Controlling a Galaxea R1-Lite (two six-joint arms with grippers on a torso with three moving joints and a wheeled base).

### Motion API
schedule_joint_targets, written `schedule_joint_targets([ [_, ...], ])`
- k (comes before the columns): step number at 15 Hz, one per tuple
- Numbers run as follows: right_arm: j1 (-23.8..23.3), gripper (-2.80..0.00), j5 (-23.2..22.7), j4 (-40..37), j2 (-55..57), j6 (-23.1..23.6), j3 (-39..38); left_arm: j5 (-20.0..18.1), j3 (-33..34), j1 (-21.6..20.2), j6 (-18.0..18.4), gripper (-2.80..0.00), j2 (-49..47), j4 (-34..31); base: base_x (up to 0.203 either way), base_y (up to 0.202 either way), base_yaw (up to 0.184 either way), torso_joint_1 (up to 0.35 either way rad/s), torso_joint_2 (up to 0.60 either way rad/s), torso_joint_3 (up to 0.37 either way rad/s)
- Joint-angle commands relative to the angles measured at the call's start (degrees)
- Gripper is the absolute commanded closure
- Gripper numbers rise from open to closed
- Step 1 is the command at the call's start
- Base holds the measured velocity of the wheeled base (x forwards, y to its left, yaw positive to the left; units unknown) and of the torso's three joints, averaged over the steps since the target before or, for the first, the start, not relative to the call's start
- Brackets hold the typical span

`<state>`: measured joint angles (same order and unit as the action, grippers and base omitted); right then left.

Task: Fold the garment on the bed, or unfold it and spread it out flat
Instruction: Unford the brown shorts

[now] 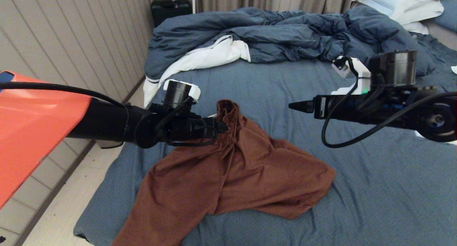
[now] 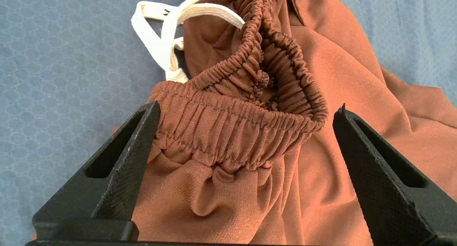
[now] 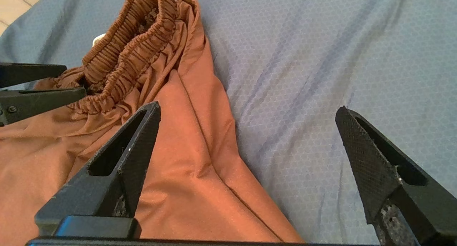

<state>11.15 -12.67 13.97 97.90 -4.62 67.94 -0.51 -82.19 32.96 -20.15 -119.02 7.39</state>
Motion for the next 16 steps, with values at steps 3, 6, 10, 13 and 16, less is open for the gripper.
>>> schedule_joint_targets([
  [3,0.01,-2.8,-0.08,0.09,0.01,-0.04,0.0,3.69,-1.12,0.08,0.31,-2.8,0.48,1.59,0.0,0.0,0.0,0.0,0.0,0.0],
  [6,0.1,-2.8,-0.08,0.17,0.09,-0.04,-0.26,8.39,-0.94,0.33,0.89,-2.8,3.18,3.31,0.0,0.0,0.0,0.0,0.0,0.0],
  [10,0.1,-2.8,-0.08,0.09,0.1,-0.04,-0.17,8.6,0.78,1.87,1.59,-2.8,1.23,3.6,0.0,0.0,0.0,0.0,0.0,0.0],
  [13,0.1,-2.8,-0.08,0.18,0.18,-0.04,-0.17,8.34,1.48,3.5,1.3,-2.8,-1.18,3.61,0.0,0.0,0.0,0.0,0.0,0.0],
  [16,0.1,-2.8,-0.08,0.17,0.4,-0.04,-0.26,8.53,2.7,5.53,1.08,-2.8,-3.03,4.37,0.0,0.0,0.0,0.0,0.0,0.0],
])
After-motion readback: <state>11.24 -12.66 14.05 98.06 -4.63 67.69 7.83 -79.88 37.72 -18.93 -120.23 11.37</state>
